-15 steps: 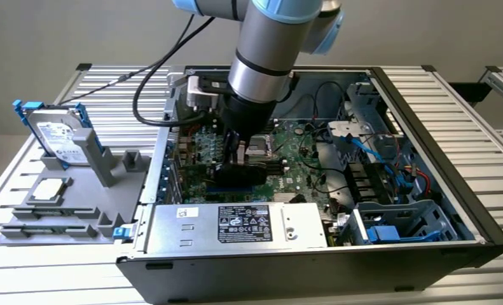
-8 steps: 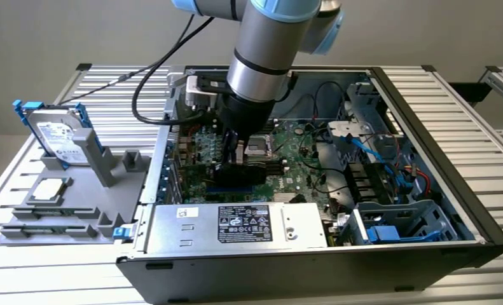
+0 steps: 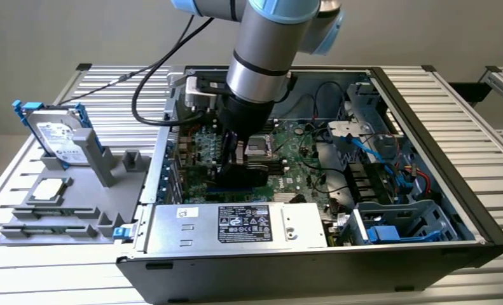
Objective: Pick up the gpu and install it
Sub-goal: 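Insert the gpu into the slot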
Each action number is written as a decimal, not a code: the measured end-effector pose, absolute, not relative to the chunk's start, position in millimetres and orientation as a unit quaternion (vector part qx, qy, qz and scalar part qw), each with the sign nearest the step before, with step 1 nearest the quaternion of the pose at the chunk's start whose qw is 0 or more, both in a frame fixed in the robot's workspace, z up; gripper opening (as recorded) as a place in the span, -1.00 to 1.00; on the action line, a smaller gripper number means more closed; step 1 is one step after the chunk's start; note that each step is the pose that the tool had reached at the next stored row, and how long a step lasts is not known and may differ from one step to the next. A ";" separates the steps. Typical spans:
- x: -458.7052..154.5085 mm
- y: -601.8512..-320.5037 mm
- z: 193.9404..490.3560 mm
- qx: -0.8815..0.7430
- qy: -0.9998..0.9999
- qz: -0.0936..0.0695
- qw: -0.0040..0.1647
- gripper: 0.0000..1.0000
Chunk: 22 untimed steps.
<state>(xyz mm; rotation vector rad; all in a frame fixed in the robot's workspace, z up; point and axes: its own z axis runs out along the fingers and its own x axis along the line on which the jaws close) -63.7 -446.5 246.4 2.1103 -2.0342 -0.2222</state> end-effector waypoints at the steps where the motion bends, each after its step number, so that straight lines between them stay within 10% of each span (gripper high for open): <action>1: -63.9 -446.6 246.5 0.714 -0.689 -0.074 0.100 -0.18; 22: -67.6 -442.8 247.0 0.715 -0.694 -0.031 0.084 -0.06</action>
